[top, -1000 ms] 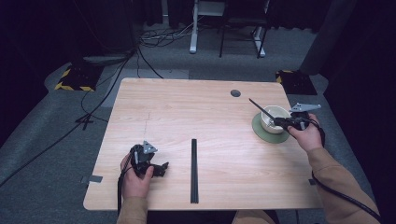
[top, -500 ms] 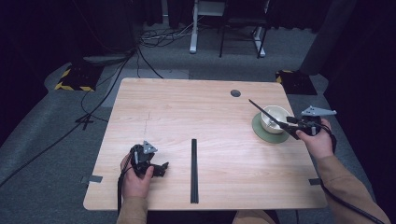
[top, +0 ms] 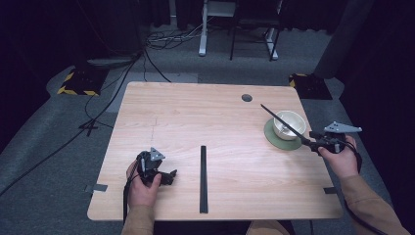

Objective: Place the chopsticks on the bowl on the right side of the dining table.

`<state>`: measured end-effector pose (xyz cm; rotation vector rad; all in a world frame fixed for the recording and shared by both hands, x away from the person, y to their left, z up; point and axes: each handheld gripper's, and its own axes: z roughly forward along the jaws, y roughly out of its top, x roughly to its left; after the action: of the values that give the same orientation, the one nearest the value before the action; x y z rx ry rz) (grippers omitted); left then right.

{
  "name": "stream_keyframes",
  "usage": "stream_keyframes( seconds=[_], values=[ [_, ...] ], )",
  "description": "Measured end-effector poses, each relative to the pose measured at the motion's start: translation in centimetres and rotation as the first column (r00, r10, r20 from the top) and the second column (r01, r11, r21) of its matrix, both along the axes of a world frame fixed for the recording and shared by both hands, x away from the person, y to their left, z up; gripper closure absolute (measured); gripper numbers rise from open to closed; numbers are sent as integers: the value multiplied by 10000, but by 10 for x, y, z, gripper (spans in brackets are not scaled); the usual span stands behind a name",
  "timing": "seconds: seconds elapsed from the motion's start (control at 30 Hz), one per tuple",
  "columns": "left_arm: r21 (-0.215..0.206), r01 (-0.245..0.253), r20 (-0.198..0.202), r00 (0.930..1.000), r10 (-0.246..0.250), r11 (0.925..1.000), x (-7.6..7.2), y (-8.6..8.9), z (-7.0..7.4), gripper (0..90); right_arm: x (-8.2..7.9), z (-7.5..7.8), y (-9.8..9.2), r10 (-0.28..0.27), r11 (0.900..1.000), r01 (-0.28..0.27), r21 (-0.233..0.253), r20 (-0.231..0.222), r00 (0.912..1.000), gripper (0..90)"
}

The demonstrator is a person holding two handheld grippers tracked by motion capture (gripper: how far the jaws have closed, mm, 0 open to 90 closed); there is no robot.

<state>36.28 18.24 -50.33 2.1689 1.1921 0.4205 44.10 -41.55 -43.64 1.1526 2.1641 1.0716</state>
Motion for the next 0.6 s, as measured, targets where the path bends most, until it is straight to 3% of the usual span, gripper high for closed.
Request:
stream_keyframes(
  seconds=[0.3, 0.6],
  values=[
    [5, 16, -33, 10000, -16, 10000, 0, 0, 0, 2, 9, -6, -23, -835, 9965, 836, -43, 66, 9965, 489],
    [-14, -75, -32, 10000, 75, 10000, -1, 0, 0, 2, 25, -6, -35, -1289, 9916, 1288, 103, 28, 9917, 488]
  ],
)
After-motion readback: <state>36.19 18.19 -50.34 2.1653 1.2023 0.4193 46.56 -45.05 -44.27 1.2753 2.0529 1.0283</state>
